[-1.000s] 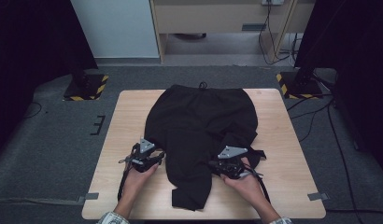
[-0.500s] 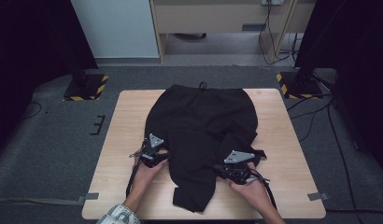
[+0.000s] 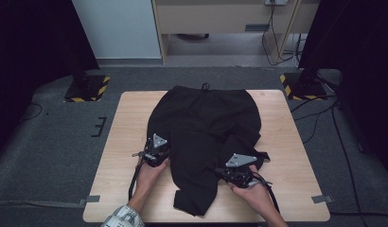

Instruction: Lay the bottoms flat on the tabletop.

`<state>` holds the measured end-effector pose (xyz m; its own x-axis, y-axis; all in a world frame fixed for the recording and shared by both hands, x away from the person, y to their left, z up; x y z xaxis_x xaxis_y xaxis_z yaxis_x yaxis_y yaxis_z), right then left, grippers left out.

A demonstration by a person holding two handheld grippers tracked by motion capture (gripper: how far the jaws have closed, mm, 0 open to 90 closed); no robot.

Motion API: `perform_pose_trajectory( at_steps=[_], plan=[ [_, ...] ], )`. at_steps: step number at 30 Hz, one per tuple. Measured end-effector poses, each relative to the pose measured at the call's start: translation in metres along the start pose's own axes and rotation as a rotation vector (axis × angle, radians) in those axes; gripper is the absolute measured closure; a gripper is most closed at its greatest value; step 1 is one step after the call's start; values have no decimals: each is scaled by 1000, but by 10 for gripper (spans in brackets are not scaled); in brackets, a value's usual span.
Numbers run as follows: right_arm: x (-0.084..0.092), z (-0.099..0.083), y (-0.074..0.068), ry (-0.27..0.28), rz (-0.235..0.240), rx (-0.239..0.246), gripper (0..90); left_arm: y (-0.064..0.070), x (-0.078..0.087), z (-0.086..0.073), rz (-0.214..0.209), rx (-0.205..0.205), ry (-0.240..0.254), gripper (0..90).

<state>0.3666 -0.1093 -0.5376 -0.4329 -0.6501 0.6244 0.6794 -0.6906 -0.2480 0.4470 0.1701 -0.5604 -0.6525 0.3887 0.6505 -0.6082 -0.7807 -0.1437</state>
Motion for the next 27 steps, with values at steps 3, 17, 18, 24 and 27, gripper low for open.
perform_pose_trajectory(
  at_steps=[3, 17, 18, 24, 27],
  plan=[
    [1, 0, 0, 1, 1, 0, 896, -2, 1, -1, -5, -5, 2, 874],
    [4, 11, 10, 37, -23, -28, 638, -14, 28, -10, 19, -21, -9, 888],
    [3, 13, 11, 44, -26, -35, 615, -15, 30, -11, 20, -21, -11, 888],
    [5, 28, 25, 80, -33, -56, 584, -18, 49, -22, 33, -7, -10, 888],
    [-3, 33, 29, 83, -47, -72, 565, -20, 56, -28, 35, 1, -13, 888]
  ],
)
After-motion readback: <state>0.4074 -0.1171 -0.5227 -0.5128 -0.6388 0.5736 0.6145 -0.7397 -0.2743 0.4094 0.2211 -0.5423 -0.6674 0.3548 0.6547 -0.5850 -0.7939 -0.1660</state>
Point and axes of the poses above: each handheld gripper's, and its own axes: x roughly backward along the jaws, z roughly out of its top, y roughly to its right, the point moved 4 cm from there along -x, roughly forward along the jaws, and after that the axes turned 11 degrees about -x, right-handed, at the moved point
